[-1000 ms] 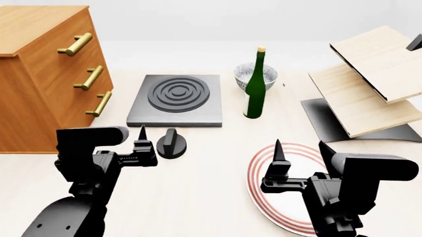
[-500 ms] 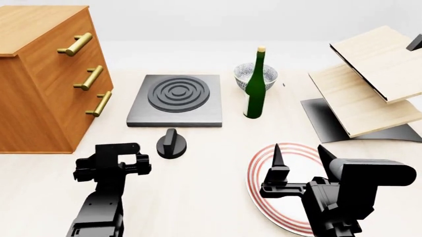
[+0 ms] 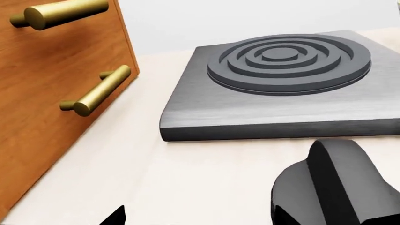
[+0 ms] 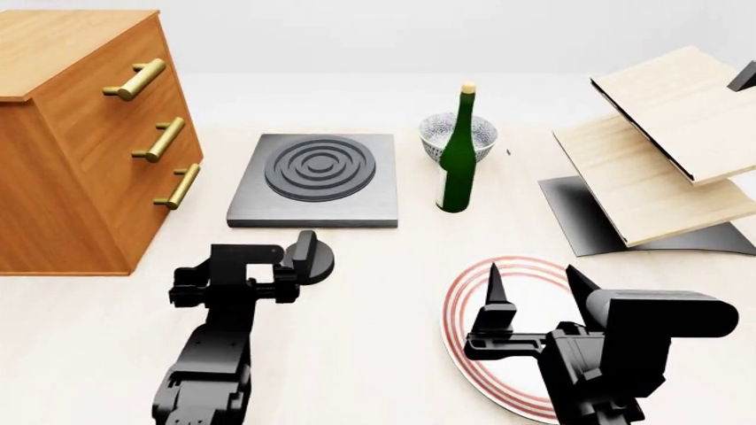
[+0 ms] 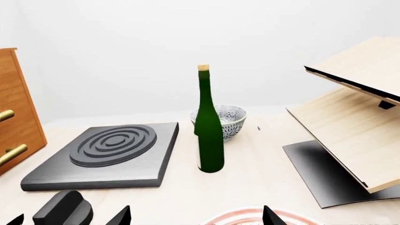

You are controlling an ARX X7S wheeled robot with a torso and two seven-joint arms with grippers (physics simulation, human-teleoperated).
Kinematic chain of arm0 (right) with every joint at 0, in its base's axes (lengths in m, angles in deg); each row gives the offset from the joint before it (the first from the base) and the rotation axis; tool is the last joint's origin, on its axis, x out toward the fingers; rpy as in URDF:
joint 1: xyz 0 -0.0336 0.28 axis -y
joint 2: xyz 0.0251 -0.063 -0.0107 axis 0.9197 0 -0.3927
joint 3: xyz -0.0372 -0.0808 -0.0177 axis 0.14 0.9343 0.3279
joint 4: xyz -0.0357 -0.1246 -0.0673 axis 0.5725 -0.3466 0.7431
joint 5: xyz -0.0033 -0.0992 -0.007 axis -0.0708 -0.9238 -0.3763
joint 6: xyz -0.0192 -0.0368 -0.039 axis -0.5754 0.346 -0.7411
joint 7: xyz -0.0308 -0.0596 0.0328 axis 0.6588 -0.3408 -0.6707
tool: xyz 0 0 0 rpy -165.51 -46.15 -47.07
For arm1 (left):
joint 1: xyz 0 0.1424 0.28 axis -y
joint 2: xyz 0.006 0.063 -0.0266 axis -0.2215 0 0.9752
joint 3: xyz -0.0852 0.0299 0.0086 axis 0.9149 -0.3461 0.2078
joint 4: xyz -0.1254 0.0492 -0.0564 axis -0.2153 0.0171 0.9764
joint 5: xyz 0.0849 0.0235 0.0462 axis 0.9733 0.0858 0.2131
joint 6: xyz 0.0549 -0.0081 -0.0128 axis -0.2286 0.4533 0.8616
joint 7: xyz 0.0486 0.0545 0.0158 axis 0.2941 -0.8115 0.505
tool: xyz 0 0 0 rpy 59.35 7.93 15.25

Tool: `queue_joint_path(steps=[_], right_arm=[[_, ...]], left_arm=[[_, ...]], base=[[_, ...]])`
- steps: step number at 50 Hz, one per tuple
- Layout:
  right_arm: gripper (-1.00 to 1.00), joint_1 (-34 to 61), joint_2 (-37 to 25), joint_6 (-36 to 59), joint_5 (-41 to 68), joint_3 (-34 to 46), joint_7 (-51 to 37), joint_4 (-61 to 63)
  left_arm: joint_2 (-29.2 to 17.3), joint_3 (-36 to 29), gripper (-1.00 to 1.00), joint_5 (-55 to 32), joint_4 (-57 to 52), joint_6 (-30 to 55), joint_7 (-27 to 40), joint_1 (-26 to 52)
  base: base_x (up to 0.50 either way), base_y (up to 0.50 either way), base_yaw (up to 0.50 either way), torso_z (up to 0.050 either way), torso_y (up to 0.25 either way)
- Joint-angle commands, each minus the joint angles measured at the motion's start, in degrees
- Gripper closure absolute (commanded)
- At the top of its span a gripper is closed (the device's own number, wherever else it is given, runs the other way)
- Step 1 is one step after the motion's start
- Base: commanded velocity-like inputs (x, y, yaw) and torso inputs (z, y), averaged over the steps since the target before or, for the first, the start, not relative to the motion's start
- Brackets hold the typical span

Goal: Turn on the stove.

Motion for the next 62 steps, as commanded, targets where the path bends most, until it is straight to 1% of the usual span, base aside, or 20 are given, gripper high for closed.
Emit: queue_joint_path(steps=[1,3,5,6,13,17,18,19,22,23,24,27,29,31,33,38,41,42,45,62], right_arm=[[-1.00,-0.31,-0.50,-0.44,0.71,-0.35,-0.26,-0.29],[-1.00,-0.30,-0.55,-0.46,0.94,-0.59,-0.27,-0.41],[-1.00,-0.33,-0.59,-0.47,1.17,-0.76,-0.31,-0.35],[-1.00,-0.39,-0.61,-0.46,1.40,-1.01,-0.29,-0.26],[-1.00,-0.99,-0.84,-0.84,1.99,-1.48,-0.38,-0.03],[-1.00,-1.11,-0.97,-1.23,2.05,-1.44,-0.40,-0.54],[-1.00,-1.12,-0.99,-1.19,2.18,-1.53,-0.43,-0.53],[-1.00,-1.18,-1.02,-1.14,2.35,-1.76,-0.48,-0.40],[-1.00,-1.34,-1.12,-1.31,2.54,-2.06,-0.57,-0.53],[-1.00,-1.52,-1.14,-1.47,2.63,-2.29,-0.57,-0.49],[-1.00,-1.55,-1.15,-1.57,2.63,-2.34,-0.64,-0.55],[-1.00,-1.63,-0.99,-1.88,2.45,-1.97,-0.94,-0.95],[-1.00,-1.78,-0.88,-2.27,2.19,-1.33,-1.05,-1.11],[-1.00,-1.98,-0.86,-2.90,1.75,-0.64,-1.11,-1.43],[-1.00,-2.00,-0.93,-3.03,1.67,-0.39,-1.22,-1.45],[-1.00,-2.00,-1.17,-3.61,1.09,0.42,-1.47,-2.22],[-1.00,-1.83,-1.32,-3.67,0.98,0.55,-1.67,-2.61],[-1.00,-1.79,-1.33,-3.63,1.01,0.59,-1.71,-2.76],[-1.00,-1.88,-1.41,-3.92,0.91,0.80,-1.79,-3.16],[-1.00,-1.30,-2.06,-3.34,1.40,1.18,-2.85,-2.75]], left_arm=[[3.18,-3.17,-1.00,1.12,6.93,-2.75,0.35,2.68],[4.02,-5.22,-1.00,0.36,5.90,-2.00,0.40,2.00],[4.07,-8.51,-1.00,-2.47,5.87,-1.63,1.10,1.78],[4.11,-11.47,-1.00,-5.33,5.22,-0.65,1.39,1.48],[4.02,-22.20,-1.00,-13.77,-1.17,3.08,3.96,-0.75],[3.29,-24.45,-1.00,-15.88,-8.76,7.48,4.53,-2.69],[2.50,-25.07,-1.00,-16.49,-14.01,10.13,4.04,-4.37],[0.97,-25.70,-1.00,-17.08,-22.10,14.04,4.28,-6.87],[-1.90,-25.58,-1.00,-19.50,-35.76,21.52,4.85,-10.18],[-4.10,-24.89,-1.00,-21.40,-44.35,27.63,6.23,-12.07],[-5.02,-24.10,-1.00,-22.74,-49.61,30.22,6.86,-12.94],[-8.65,-19.27,-1.00,-29.08,-66.17,40.62,10.56,-16.26],[-10.43,-15.55,-1.00,-32.56,-74.33,44.27,12.93,-18.64],[-12.07,-13.08,-1.00,-34.20,-80.08,45.40,14.43,-20.90],[-13.06,-10.91,-1.00,-35.75,-82.89,46.07,15.25,-23.07],[-14.88,-9.66,-1.00,-35.78,-86.93,45.02,15.92,-26.68],[-15.69,-9.82,-1.00,-34.38,-88.09,43.41,16.22,-28.53],[-16.07,-10.94,-1.00,-32.70,-87.35,41.71,15.78,-29.47],[-15.92,-11.02,-1.00,-32.46,-85.23,40.96,15.38,-29.87],[-16.47,-11.72,-1.00,-33.21,-86.37,41.69,15.31,-29.99]], base=[[0.00,0.00,0.00,0.000,0.000],[0.00,0.00,0.00,0.000,0.000],[0.00,0.00,0.00,0.000,0.000],[0.00,0.00,0.00,0.000,0.000],[0.00,0.00,0.00,0.000,0.000],[0.00,0.00,0.00,0.000,0.000],[0.00,0.00,0.00,0.000,0.000],[0.00,0.00,0.00,0.000,0.000],[0.00,0.00,0.00,0.000,0.000],[0.00,0.00,0.00,0.000,0.000],[0.00,0.00,0.00,0.000,0.000],[0.00,0.00,0.00,0.000,0.000],[0.00,0.00,0.00,0.000,0.000],[0.00,0.00,0.00,0.000,0.000],[0.00,0.00,0.00,0.000,0.000],[0.00,0.00,0.00,0.000,0.000],[0.00,0.00,0.00,0.000,0.000],[0.00,0.00,0.00,0.000,0.000],[0.00,0.00,0.00,0.000,0.000],[0.00,0.00,0.00,0.000,0.000]])
